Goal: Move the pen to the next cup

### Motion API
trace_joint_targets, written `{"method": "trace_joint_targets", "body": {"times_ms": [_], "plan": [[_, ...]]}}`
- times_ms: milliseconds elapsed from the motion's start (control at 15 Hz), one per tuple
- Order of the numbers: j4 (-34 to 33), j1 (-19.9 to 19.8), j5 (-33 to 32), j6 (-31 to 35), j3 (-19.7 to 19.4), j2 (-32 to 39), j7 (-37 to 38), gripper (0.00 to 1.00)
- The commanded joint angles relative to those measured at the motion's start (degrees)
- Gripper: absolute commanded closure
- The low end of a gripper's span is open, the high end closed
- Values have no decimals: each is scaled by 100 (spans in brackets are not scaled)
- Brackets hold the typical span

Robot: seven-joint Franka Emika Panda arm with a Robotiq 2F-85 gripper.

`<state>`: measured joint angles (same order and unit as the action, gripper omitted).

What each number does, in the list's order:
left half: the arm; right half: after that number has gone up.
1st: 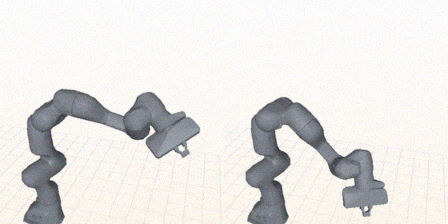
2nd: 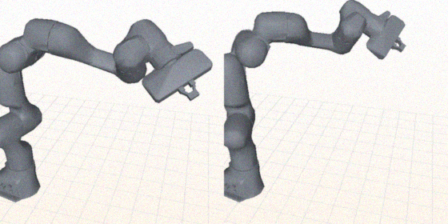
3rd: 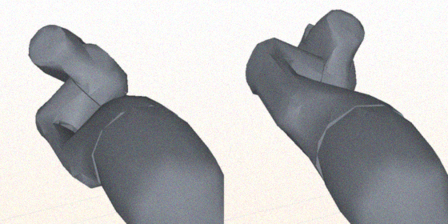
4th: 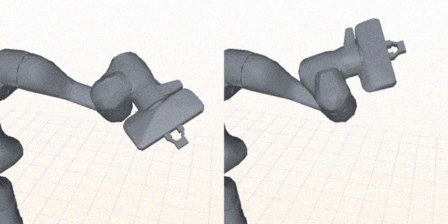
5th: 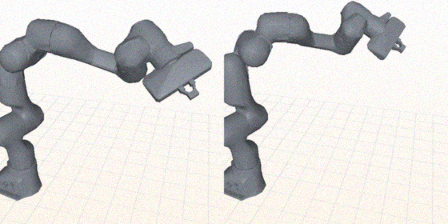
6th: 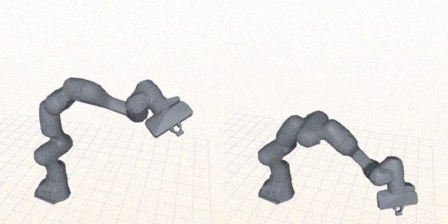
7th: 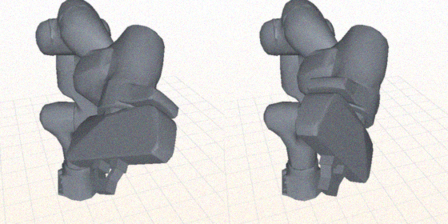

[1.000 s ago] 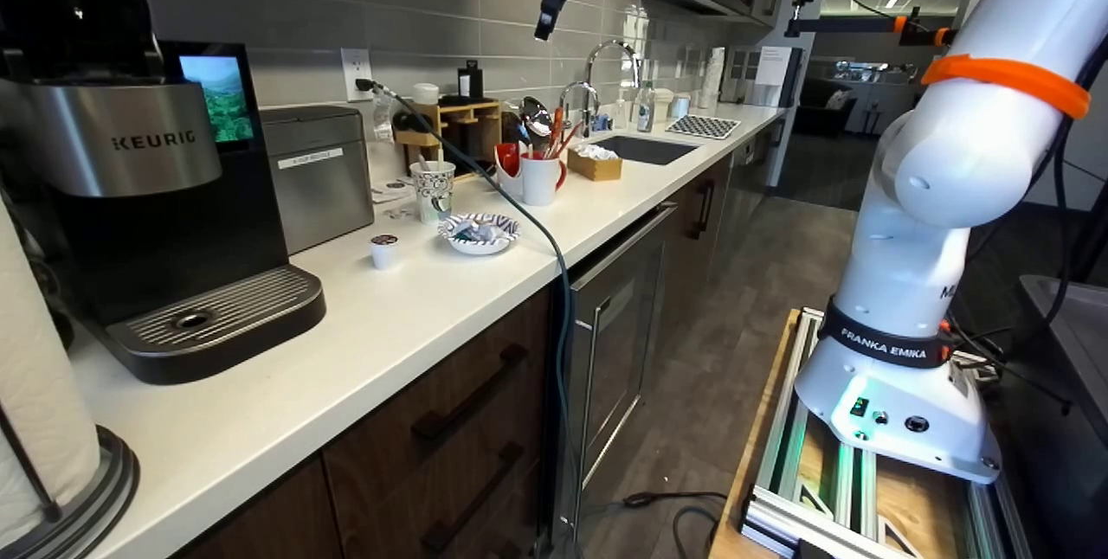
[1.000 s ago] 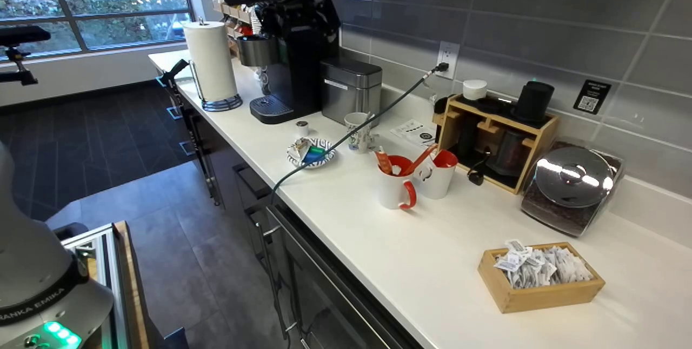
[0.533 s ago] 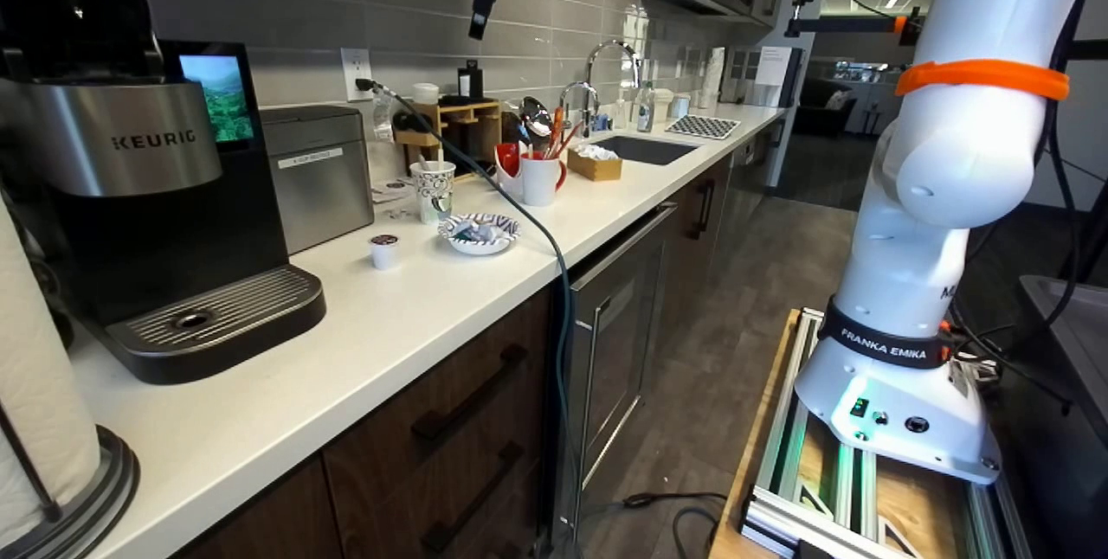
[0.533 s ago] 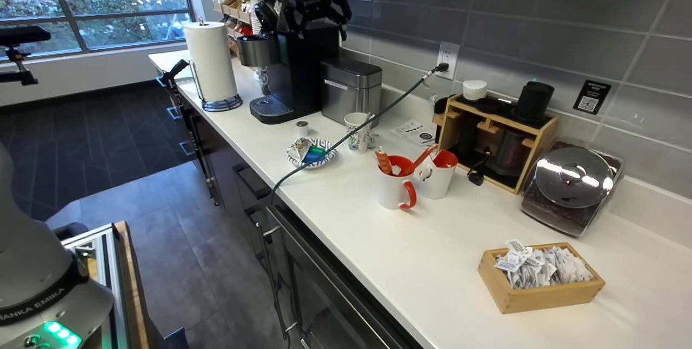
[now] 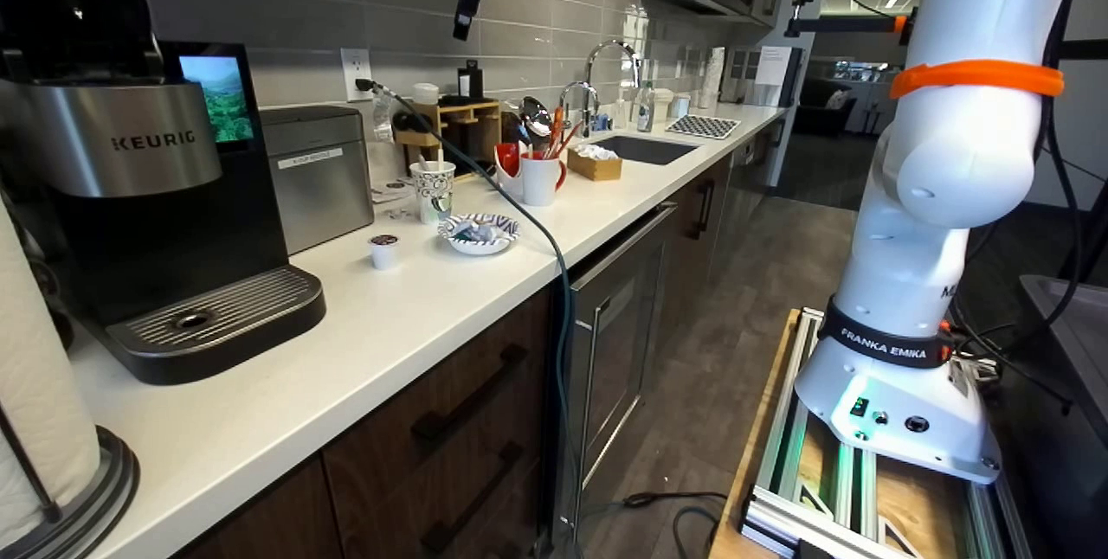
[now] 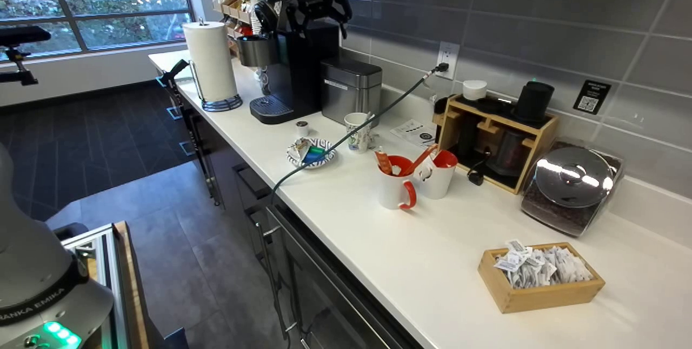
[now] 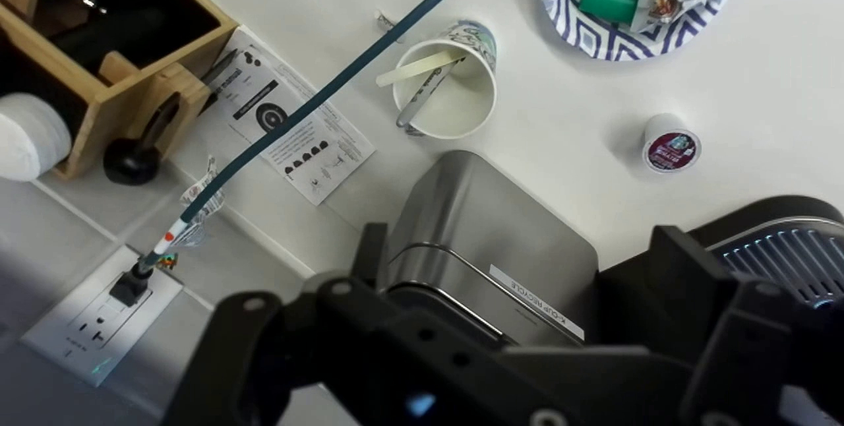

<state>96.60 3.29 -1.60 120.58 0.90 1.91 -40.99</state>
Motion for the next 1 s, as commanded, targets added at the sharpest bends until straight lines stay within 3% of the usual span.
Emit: {"method": "trace_joint_targets", "body": {"times_ms": [0,400,667,733,800,933], "plan": [[-35,56,408,-291,197,386,835,0],[536,154,598,778,422,869,2802,0],[1085,281,-103,1795,239,977,4257,0],[1070,386,-628,1666,137,1040,4707,0],[874,188,-101,1528,318,1054,3986,0],[893,200,-185,1531,306,1086,4084,0]]}}
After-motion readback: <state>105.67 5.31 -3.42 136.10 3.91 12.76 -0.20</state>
